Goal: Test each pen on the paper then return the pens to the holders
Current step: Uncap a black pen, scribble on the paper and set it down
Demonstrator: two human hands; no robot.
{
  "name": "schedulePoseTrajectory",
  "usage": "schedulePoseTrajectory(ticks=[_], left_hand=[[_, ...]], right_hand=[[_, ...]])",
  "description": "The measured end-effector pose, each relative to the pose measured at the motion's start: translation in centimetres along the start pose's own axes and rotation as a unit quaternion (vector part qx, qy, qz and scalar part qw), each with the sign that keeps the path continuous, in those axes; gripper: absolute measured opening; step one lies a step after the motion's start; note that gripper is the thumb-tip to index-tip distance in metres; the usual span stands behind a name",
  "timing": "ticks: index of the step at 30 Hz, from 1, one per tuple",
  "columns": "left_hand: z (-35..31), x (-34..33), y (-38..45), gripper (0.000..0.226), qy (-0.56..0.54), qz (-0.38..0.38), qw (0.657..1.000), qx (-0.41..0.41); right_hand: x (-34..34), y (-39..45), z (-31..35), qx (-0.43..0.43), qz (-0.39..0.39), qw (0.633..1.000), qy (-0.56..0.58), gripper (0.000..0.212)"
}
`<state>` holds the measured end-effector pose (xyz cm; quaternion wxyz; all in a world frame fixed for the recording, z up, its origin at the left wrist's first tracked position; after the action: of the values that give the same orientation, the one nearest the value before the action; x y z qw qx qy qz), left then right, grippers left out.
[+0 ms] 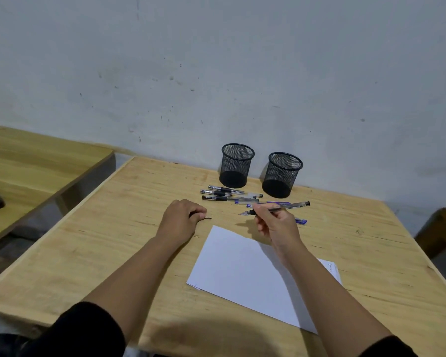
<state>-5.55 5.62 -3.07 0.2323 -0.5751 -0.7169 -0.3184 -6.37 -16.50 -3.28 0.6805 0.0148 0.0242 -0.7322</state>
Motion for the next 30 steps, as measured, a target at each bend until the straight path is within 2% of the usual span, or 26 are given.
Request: schedulePoseTrajectory(ticks=[3, 8, 11, 14, 17, 21, 27, 30], left_hand=[[0.2, -0.2, -0.1, 0.020, 0.009, 0.009, 1.000, -0.010], [-0.5, 1.2, -1.2, 0.023, -0.017, -0.026, 0.999, -0.041], [-1.5, 1.1, -3.1, 0.021, -0.020, 0.026, 0.995, -0.089], [-1.4, -0.1, -5.5, 0.026, 0.040, 0.094, 0.985, -0.137], [-1.0, -0.3, -7.6, 0.036, 0.072, 0.122, 0.979, -0.145], [-1.2, 0.3, -10.5, 0.041, 0.070, 0.115, 0.980, -0.147], [-1.3, 0.5, -13.0, 0.034, 0.054, 0.095, 0.985, -0.136], [-1.3, 0.7, -12.9, 0.033, 0.053, 0.092, 0.986, -0.131]], right_hand=[[0.1, -0.2, -0.2, -0.013, -0.006, 1.000, 0.004, 0.007], [-1.0, -1.5, 0.2, -0.018, 0.005, 0.999, 0.033, 0.010], [-2.0, -2.9, 0.0, -0.018, 0.015, 0.999, 0.034, 0.010], [-2.9, -4.6, -1.2, -0.035, 0.034, 0.998, 0.048, 0.009], [-3.5, -6.1, -2.3, -0.050, 0.064, 0.995, 0.059, 0.013], [-3.7, -7.9, -2.4, -0.034, 0.125, 0.991, 0.035, 0.017], [-3.8, -10.5, -2.0, -0.025, 0.192, 0.981, 0.024, 0.015], [-5.3, -12.3, -1.3, 0.002, 0.236, 0.971, -0.022, 0.015]])
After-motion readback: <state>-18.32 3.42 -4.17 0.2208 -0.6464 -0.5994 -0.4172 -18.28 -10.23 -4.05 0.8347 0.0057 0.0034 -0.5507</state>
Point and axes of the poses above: each hand's wrist, its own y-axis towards the middle knuckle, its own x-axis out of the back of the hand, z = x × y, the point moved 10 cm from there along y, towards the middle knuckle, and after that the axes turned 5 degrees about x, right-handed, at the moved point
